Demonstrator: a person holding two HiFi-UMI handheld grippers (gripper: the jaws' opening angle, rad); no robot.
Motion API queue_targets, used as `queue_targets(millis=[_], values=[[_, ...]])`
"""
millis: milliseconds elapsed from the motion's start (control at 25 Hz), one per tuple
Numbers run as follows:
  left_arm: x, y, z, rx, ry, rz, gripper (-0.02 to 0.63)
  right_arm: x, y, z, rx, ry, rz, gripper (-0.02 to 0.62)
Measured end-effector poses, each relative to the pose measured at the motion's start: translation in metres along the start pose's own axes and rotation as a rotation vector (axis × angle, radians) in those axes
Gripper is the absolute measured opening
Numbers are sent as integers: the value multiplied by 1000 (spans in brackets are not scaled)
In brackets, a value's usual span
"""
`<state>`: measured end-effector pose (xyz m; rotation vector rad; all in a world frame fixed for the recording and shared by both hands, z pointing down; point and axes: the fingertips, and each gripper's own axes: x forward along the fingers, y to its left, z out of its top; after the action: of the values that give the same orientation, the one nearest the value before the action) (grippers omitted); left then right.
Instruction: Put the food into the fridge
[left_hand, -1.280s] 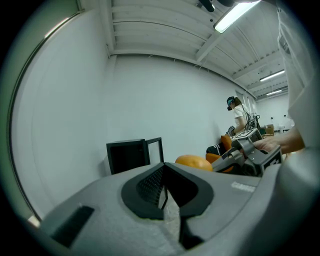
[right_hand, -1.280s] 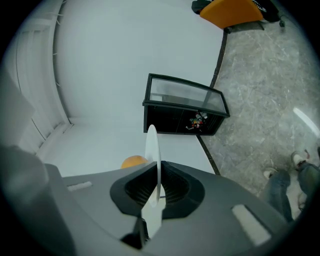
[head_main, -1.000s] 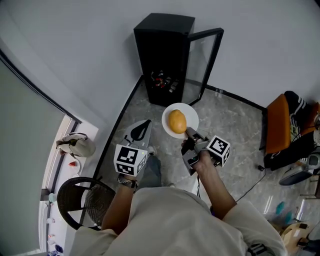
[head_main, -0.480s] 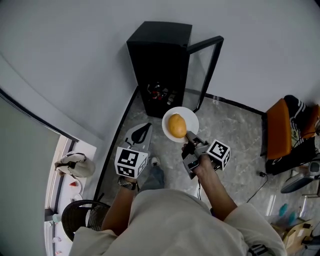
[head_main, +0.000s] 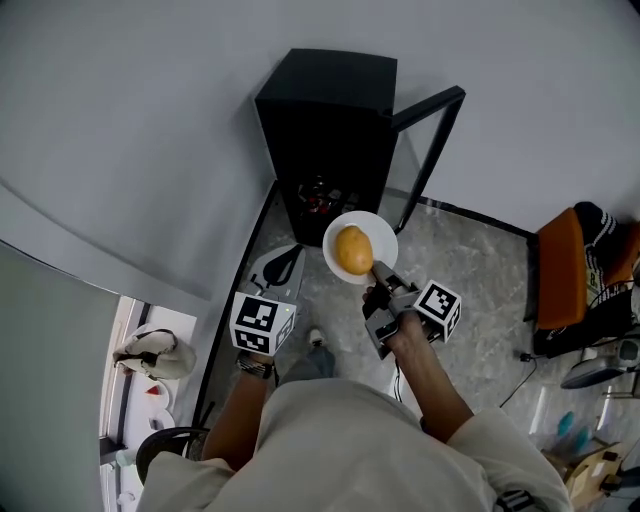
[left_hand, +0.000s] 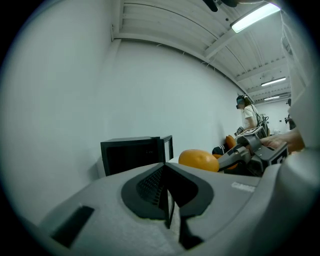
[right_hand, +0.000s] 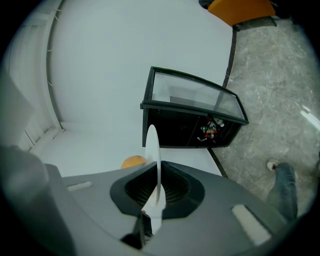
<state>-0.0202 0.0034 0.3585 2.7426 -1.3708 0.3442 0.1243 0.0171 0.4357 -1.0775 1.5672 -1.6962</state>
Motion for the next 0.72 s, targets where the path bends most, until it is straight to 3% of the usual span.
queue_targets(millis=[560, 720], values=[[43, 91, -11, -30, 25, -6, 2, 102, 7, 6, 8, 2, -18, 21], [42, 96, -11, -32, 27, -8, 2, 107, 13, 4, 10, 1, -5, 21]])
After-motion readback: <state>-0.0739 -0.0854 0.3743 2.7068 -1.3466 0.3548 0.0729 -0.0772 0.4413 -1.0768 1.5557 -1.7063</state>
